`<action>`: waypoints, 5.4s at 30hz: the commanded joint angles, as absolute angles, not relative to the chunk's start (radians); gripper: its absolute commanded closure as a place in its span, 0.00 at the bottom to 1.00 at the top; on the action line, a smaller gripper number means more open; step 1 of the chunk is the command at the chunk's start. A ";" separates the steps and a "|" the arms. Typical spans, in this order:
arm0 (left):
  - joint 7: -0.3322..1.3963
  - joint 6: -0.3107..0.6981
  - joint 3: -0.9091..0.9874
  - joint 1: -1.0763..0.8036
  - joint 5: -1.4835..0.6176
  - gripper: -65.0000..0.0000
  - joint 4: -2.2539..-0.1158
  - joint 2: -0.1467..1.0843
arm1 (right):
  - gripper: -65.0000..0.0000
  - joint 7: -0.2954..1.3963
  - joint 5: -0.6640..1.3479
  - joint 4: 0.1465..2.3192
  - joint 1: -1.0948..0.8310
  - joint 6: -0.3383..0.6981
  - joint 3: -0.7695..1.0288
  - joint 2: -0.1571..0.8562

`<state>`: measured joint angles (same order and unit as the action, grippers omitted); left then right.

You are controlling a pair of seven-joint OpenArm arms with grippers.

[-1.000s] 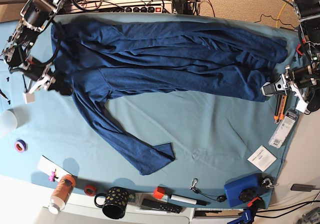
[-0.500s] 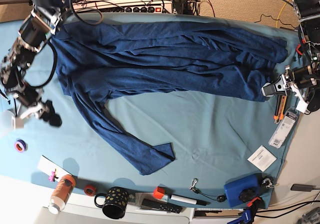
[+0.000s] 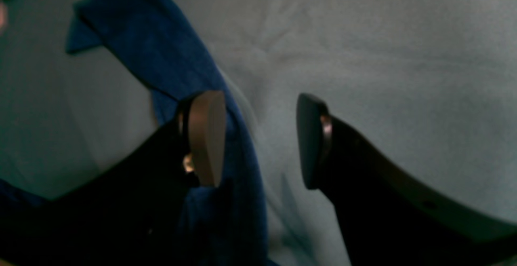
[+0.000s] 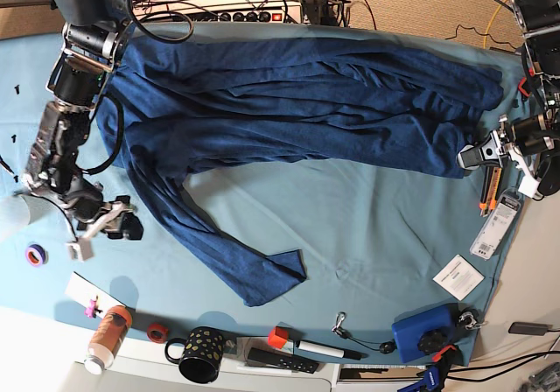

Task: Layout the t-shirt on the table in an organized manner, then fold the t-shirt properly
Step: 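Release the right gripper and move it toward the loose sleeve, then grasp the sleeve with the right gripper and lay it across the shirt body, then grasp the shirt side with the right gripper and sweep it toward the left gripper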

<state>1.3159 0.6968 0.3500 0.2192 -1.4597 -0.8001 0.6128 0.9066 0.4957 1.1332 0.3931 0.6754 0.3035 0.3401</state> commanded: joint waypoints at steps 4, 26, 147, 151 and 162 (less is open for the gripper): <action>1.308 0.698 0.357 0.239 -1.484 0.57 -0.813 0.640 | 0.56 0.842 0.475 1.150 0.421 0.649 0.302 0.358; 1.308 0.698 0.357 0.242 -1.484 0.57 -0.813 0.640 | 0.56 0.777 0.431 0.718 0.601 0.696 0.300 0.253; 1.281 0.698 0.357 0.247 -1.484 0.57 -0.813 0.628 | 0.50 0.789 0.392 1.269 0.294 0.378 0.182 -0.105; 1.282 0.698 0.357 0.247 -1.484 0.57 -0.813 0.629 | 0.50 0.789 0.391 1.267 0.294 0.377 0.099 -0.105; 1.282 0.698 0.357 0.247 -1.484 0.57 -0.813 0.629 | 0.50 0.762 0.301 1.267 0.294 0.275 0.081 -0.108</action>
<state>1.2892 0.6933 0.3500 0.2276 -1.4567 -0.8001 0.6044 0.7803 0.2920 1.2545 0.2687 0.2718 0.0830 -0.1047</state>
